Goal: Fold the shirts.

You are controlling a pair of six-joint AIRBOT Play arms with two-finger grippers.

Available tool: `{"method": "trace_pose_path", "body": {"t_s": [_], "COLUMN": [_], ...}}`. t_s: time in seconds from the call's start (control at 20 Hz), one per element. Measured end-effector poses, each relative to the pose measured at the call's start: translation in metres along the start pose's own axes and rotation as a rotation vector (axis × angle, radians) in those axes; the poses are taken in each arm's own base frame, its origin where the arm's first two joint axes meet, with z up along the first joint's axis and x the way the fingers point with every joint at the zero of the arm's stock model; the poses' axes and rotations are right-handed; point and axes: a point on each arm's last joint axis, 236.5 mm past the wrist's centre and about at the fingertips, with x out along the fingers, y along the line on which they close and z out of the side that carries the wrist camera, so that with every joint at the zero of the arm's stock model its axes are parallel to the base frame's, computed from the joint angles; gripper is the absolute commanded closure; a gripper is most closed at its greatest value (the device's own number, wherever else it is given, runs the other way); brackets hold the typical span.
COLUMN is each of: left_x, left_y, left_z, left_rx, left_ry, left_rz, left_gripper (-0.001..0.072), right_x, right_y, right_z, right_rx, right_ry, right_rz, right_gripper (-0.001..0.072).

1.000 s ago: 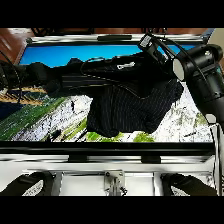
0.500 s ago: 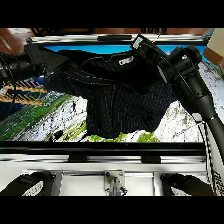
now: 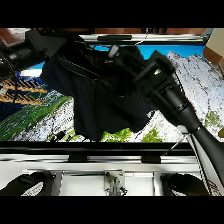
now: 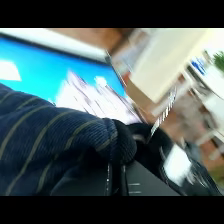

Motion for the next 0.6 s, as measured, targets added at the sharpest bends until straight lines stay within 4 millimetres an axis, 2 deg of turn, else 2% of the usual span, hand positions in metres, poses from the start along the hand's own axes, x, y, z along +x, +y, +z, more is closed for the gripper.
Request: {"method": "trace_pose_path", "body": {"t_s": [0.05,0.2,0.4,0.5,0.6], "left_x": [0.000,-0.006,-0.027,-0.036,-0.039], "left_y": [0.010,0.045,0.087,0.095,0.090], "left_z": [-0.001,-0.012,-0.007,-0.003,-0.004], "left_rx": [0.035,0.108,0.144,0.145,0.130], "left_ry": [0.007,0.082,0.112,0.107,0.111], "left_rz": [0.035,0.140,0.267,0.294,0.279], "left_gripper": [0.0653,0.0652,0.0652,0.0652,0.0652], "right_x": [-0.006,-0.020,-0.040,-0.048,-0.048], "right_y": [0.004,-0.002,-0.024,-0.029,-0.030], "right_z": [0.002,0.001,-0.022,-0.030,-0.035], "right_rx": [-0.007,-0.007,0.020,0.022,0.017], "right_ry": [-0.002,-0.013,0.017,0.026,0.046], "right_rz": [0.002,-0.020,-0.051,-0.056,-0.057], "right_gripper": [0.0606,0.0606,0.0606,0.0607,0.0607]}}
